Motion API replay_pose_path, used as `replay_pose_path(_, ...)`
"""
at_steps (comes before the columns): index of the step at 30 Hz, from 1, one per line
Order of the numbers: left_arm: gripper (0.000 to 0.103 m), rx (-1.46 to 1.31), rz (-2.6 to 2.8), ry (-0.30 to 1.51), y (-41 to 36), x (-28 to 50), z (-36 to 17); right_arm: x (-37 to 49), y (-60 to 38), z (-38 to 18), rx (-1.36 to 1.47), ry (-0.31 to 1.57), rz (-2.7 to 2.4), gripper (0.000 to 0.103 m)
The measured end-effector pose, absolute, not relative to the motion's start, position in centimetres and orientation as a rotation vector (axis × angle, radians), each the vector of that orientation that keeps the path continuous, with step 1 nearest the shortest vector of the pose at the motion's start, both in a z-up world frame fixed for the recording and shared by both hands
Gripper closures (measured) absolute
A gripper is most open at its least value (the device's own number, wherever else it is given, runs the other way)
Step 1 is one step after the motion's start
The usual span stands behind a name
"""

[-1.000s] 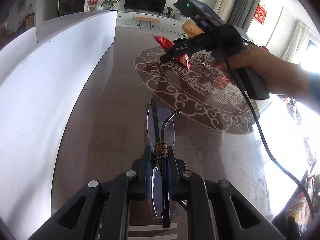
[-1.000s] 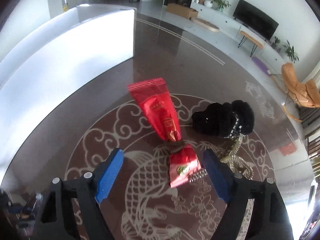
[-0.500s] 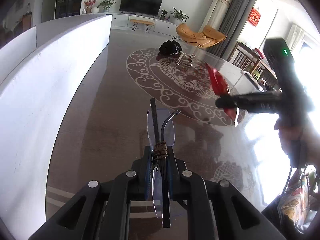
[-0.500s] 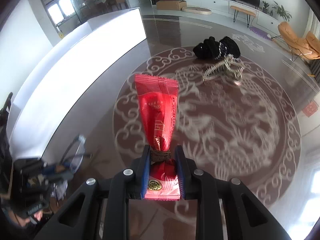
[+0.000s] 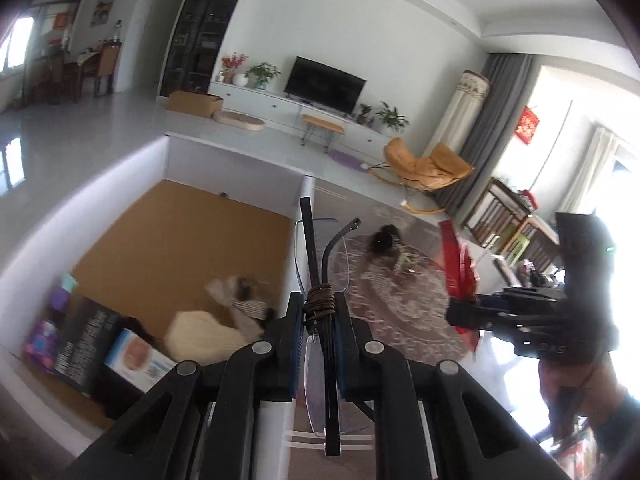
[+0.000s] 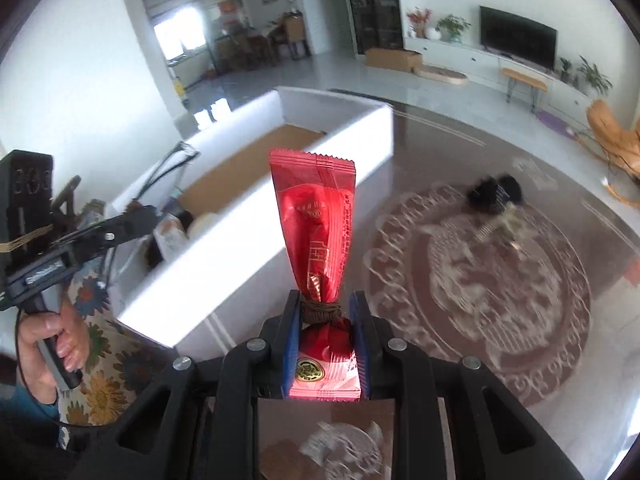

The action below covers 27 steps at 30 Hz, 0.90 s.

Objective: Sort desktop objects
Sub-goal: 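Carry the red packet with the right gripper while the left carries the eyeglasses to the bin, then open both grippers, dropping the red packet and eyeglasses into the bin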

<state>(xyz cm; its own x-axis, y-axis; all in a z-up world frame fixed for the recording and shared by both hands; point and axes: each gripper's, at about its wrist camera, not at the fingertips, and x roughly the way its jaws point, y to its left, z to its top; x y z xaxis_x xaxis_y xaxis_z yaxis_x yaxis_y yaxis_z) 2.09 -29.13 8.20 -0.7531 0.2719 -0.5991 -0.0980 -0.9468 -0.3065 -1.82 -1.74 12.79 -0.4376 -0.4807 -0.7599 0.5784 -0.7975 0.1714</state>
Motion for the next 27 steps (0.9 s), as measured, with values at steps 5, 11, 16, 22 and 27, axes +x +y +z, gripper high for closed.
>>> replay_pose_path(5, 0.09, -1.255, 2.865, -0.29, -37.0, -2.0, 5.7, -2.9, -14.5, 14.7, 1.028, 0.196, -2.085, 0.078)
replay_pose_path(11, 0.058, -1.494, 2.865, -0.396, -40.6, -1.9, 0.8, -6.6, -23.0, 10.6, 1.178, 0.134, -1.961, 0.029)
replay_pose_path(16, 0.014, -1.352, 2.989, -0.371, -39.2, 0.9, 1.1, -6.8, -20.7, 10.3, 1.123, -0.008, -2.026, 0.027)
replay_pose_path(22, 0.014, -1.104, 2.95, -0.331, -32.6, 3.1, 4.4, -2.9, -8.4, 10.8, 0.853, 0.052, -2.39, 0.0)
replay_pose_path(27, 0.008, -0.903, 2.714, -0.229, -22.2, 4.9, 7.5, -0.6, 3.5, 3.9, 1.051, 0.272, -2.632, 0.0)
